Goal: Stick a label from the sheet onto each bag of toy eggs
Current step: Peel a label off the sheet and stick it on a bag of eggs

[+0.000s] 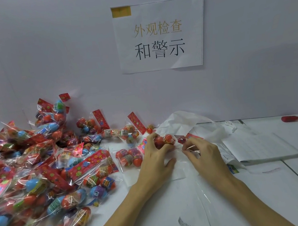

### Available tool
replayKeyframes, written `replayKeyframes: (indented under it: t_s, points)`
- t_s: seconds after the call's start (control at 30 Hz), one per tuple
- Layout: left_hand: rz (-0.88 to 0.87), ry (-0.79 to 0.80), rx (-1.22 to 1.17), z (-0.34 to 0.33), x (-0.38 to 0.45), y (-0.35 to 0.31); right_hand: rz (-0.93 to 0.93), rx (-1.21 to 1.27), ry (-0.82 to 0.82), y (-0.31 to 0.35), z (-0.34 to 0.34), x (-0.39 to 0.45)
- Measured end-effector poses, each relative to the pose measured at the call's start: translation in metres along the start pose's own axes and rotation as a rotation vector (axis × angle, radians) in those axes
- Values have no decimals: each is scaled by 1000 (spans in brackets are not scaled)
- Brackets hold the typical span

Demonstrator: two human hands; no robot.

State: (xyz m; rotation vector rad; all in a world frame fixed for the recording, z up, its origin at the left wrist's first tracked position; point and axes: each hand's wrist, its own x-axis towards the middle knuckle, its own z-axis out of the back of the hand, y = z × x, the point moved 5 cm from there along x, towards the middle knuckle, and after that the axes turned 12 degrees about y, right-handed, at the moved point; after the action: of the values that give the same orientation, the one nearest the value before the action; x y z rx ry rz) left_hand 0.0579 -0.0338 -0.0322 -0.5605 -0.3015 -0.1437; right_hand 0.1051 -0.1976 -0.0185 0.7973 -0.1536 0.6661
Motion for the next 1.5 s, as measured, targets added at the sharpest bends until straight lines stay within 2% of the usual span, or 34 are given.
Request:
replayKeyframes:
  t_s: [0.2,0.3,0.43,0.57,0.7,0.8,0.9,0.97,1.1,1.27,1.5]
  points:
    - [44,-2,2,7,1,3,63,1,103,7,8,-1]
    - [67,-52,-80,11,2,6,56,135,33,12,17,-1]
    - [84,-198,-352,25,3,8,-2,403,-77,8,25,0]
    - [69,-324,-509,41,4,8,-208,894,-109,-6,21,-1]
    - [90,-319,-914,44,6,6,-351,1341,-107,-13,14,-1]
    - [208,-170,-1246,33,9,10,-404,1543,-103,-10,14,-1]
    - [240,43,-1448,25,10,0,-403,1590,-69,-7,16,-1]
    - [252,82,-1508,21,8,-4,-400,1571,-40,-3,17,-2]
    - [282,39,-1487,17,7,-7,-363,1523,62,9,18,-2]
    - [267,29,-1459,17,4,-12,-306,1673,254,25,12,-4]
    - [298,-13,-1364,22,1,-14,-282,1501,250,29,12,-5]
